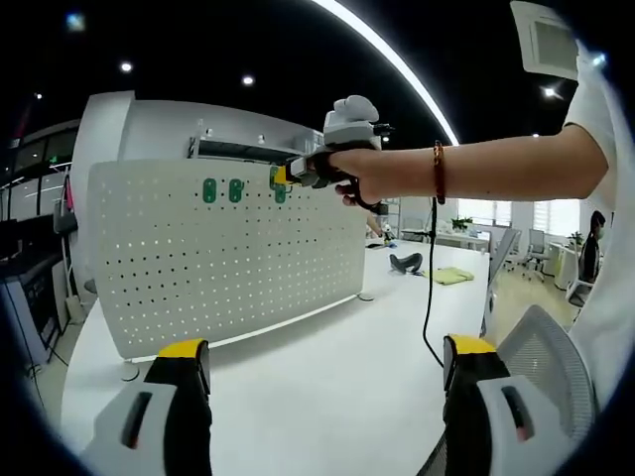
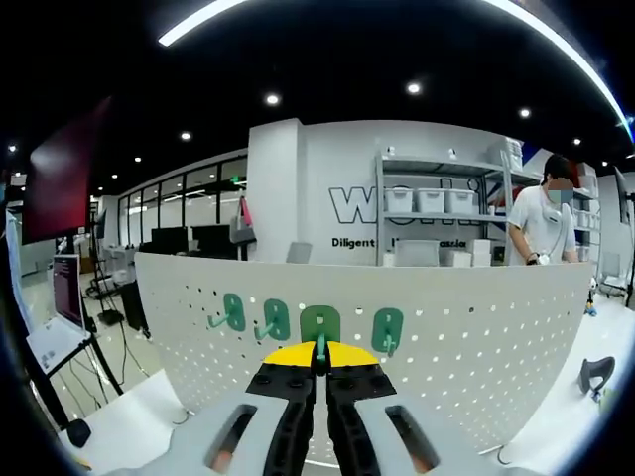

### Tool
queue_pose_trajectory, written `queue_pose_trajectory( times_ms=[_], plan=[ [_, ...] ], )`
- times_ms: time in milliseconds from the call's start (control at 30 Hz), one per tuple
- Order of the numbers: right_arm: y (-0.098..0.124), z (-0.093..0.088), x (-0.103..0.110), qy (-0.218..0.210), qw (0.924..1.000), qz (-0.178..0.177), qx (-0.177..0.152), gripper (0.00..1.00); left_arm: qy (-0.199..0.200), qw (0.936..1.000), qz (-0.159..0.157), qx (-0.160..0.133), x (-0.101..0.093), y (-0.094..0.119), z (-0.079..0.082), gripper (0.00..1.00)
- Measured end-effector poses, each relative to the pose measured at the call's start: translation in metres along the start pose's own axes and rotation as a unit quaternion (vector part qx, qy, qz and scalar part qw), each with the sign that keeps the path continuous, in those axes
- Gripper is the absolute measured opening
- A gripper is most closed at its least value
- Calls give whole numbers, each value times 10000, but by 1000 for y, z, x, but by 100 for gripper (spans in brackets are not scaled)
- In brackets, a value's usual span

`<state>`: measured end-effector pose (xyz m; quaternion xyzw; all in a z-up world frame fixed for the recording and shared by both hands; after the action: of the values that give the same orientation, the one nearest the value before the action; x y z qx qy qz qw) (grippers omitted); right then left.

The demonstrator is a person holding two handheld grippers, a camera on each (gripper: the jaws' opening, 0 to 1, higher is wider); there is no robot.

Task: Insert the hook assembly into the mounting plate slot until the hook locks in place.

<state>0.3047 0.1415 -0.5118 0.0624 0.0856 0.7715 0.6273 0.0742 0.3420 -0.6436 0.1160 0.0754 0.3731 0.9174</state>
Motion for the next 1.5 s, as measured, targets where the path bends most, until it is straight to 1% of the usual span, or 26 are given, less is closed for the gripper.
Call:
queue_pose_trajectory(
  times_ms=[500, 600, 733, 800, 867, 1000, 1067, 1133, 1300, 1367, 1433, 1500],
  plan=[
    [-17, 5, -3, -88, 9999, -111, 20, 1, 51, 9999, 98, 10, 8, 4, -2, 99],
    [-21, 5, -3, 3, 9999, -136, 37, 1, 69, 9999, 114, -2, 9, 5, -2, 99],
    [-24, 7, -7, -111, 9998, -192, 2, 1, 49, 9999, 135, 31, 12, 7, -2, 99],
    [-25, 6, -8, -30, 9997, -240, 41, 1, 88, 9998, 152, -16, 14, 8, -1, 99],
    [-28, 5, -8, -98, 9998, -185, 60, 1, 92, 9998, 165, -6, 15, 8, -2, 99],
    [-32, 3, -8, -121, 9997, -215, 82, 1, 92, 9998, 173, 4, 17, 8, -2, 99],
    [-34, 2, -8, -33, 9996, -249, 104, 1, 101, 9998, 171, -3, 17, 7, -2, 99],
    [-35, 2, -8, -117, 9997, -203, 107, 1, 109, 9998, 178, 5, 18, 7, -3, 99],
    [-39, 1, -9, -128, 9995, -256, 115, 1, 137, 9997, 205, 14, 21, 8, -4, 98],
    [-40, 1, -9, -219, 9994, -238, 121, 1, 144, 9997, 216, 17, 22, 9, -5, 98],
    [-41, 1, -9, -189, 9994, -276, 99, 1, 162, 9996, 229, 24, 23, 10, -6, 98],
    [-44, 1, -8, -266, 9993, -248, 126, 1, 171, 9996, 244, 19, 24, 10, -6, 98]
  ],
)
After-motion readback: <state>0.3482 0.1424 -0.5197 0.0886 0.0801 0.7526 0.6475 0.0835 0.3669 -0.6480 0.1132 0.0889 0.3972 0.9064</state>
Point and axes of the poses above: the point that each gripper's makers call its tool centre point, and the gripper's own axes: y roughly backward along the fingers, x roughly to its left, z roughly out of its top, the point moved 7 cm from there along y, roughly backward along the fingers, and after that the axes turned 7 degrees about x, right-handed, at the moved point
